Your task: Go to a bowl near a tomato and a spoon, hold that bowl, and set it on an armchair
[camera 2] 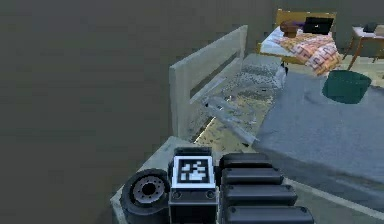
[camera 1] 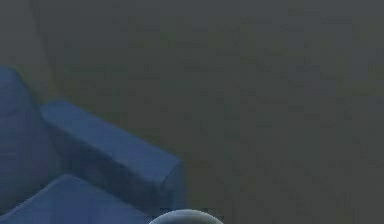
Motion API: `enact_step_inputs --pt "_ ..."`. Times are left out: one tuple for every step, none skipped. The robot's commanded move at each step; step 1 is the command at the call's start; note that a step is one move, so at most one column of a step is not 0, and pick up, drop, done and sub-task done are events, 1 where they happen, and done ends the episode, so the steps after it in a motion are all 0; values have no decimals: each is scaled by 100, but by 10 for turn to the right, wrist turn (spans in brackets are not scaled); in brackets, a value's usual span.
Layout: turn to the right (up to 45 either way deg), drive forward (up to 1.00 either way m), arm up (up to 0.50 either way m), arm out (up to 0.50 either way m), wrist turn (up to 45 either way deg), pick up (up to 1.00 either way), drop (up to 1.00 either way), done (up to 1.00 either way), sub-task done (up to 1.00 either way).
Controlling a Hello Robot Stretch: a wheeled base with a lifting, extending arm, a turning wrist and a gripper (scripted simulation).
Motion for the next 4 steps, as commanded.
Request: enact_step_inputs --pt "180 0 0 0 0 0 0 0 0" --pt "-450 0 0 0 0 0 0 0 0" --pt "-150 0 0 0 0 0 0 0 0" --pt "-450 0 0 0 0 0 0 0 0"
